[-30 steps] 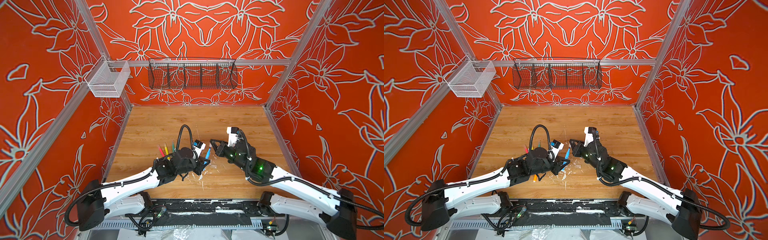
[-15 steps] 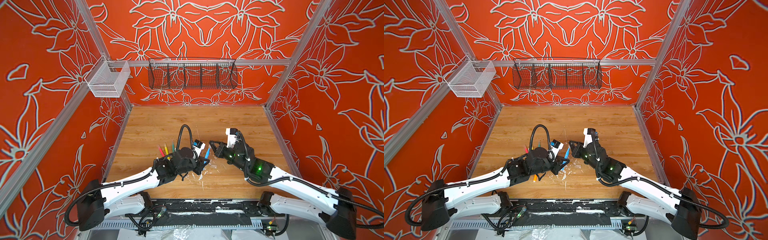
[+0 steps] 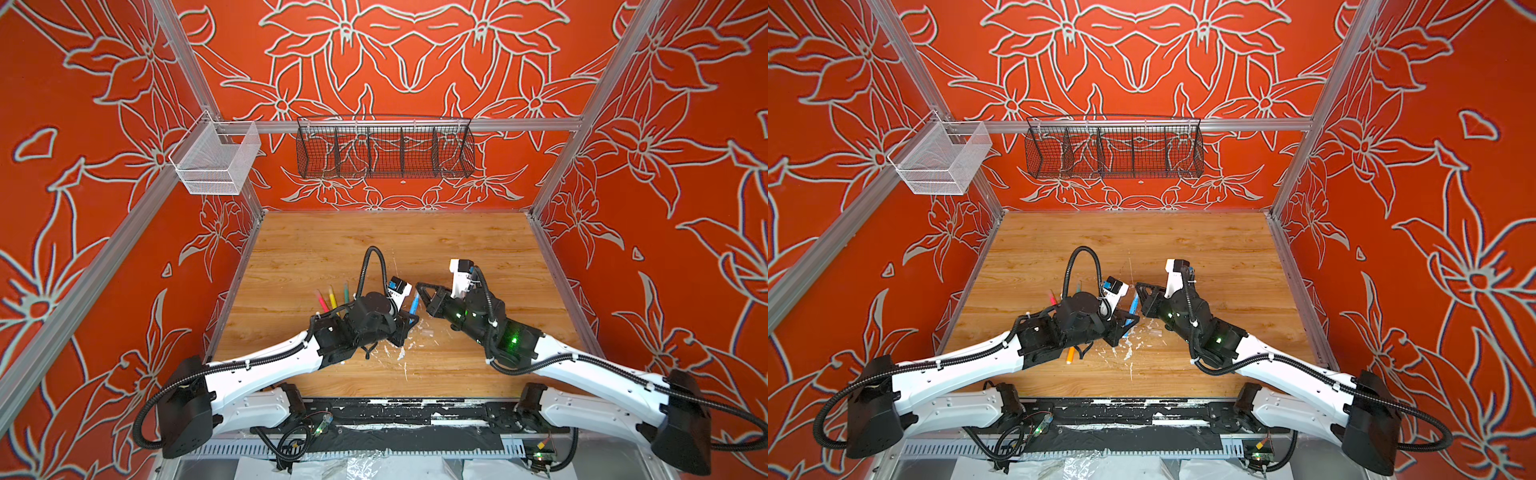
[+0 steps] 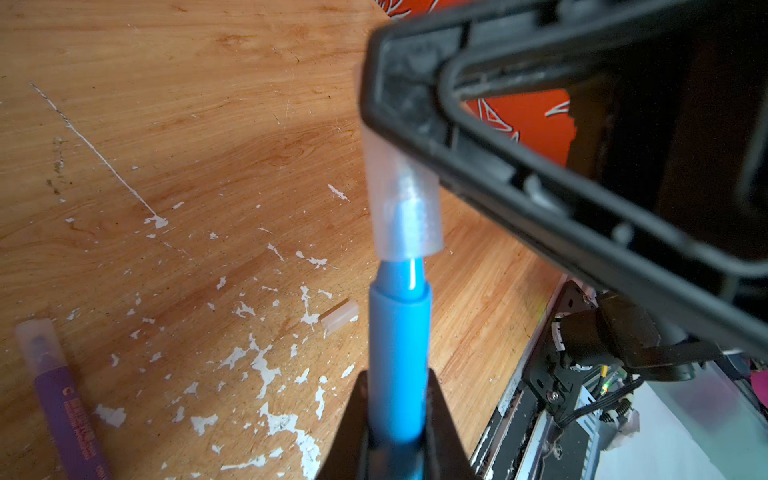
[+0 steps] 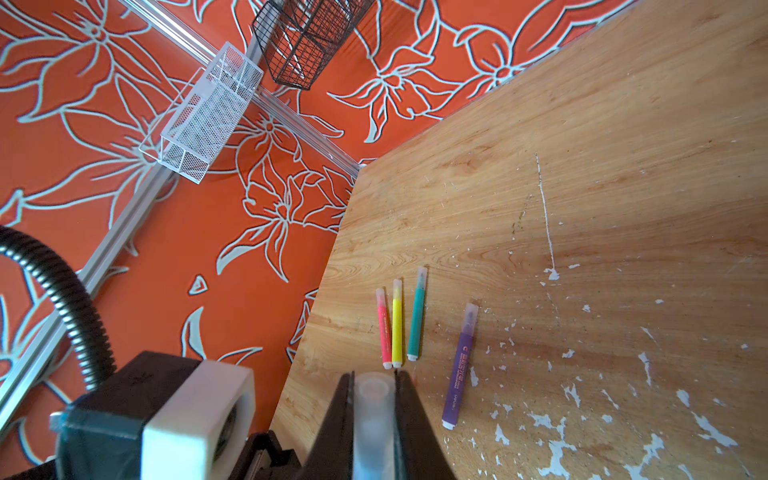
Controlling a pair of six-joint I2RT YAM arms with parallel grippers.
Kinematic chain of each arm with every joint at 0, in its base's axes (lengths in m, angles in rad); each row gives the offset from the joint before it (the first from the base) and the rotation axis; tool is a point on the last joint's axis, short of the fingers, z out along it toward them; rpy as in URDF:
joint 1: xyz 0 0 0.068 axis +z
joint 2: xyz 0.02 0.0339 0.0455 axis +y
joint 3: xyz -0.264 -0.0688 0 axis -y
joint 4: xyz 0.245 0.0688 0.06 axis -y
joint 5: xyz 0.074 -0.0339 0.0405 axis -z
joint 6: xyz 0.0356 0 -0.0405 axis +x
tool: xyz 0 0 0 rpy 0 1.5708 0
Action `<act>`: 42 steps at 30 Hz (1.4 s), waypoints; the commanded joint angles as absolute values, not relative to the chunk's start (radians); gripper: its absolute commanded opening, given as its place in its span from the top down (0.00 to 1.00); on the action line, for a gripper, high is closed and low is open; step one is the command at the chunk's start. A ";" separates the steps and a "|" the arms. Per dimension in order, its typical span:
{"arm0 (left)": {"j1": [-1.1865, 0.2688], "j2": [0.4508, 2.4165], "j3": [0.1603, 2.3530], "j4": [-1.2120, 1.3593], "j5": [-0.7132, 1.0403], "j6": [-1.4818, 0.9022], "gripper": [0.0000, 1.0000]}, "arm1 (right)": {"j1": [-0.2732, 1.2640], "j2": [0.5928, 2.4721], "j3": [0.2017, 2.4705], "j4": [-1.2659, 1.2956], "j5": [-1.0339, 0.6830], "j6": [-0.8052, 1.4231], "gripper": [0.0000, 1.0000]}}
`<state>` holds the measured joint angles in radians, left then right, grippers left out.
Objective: Insert the pens into the pen caps
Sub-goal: 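Lower the cap onto the blue marker tip with the right gripper, then press the cap down onto the blue marker with the right gripper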
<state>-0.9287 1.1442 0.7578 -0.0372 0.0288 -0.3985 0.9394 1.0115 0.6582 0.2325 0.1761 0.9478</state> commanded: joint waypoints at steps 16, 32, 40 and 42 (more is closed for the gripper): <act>-0.836 1.093 0.749 0.118 0.190 -0.401 1.00 | 0.979 0.969 0.634 0.193 0.185 0.900 0.54; -0.838 1.063 0.710 0.104 0.247 -0.327 1.00 | 0.971 0.919 0.742 0.116 0.182 0.837 0.35; -0.840 1.079 0.709 0.101 0.264 -0.308 1.00 | 0.934 1.001 0.801 0.132 0.177 0.842 0.44; -0.841 1.084 0.711 0.102 0.265 -0.306 1.00 | 0.921 1.018 0.808 0.138 0.161 0.851 0.49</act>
<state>-0.8379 1.0740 0.7094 0.0830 0.2455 -0.3294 0.9352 1.0058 0.7742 0.1326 0.1703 0.8448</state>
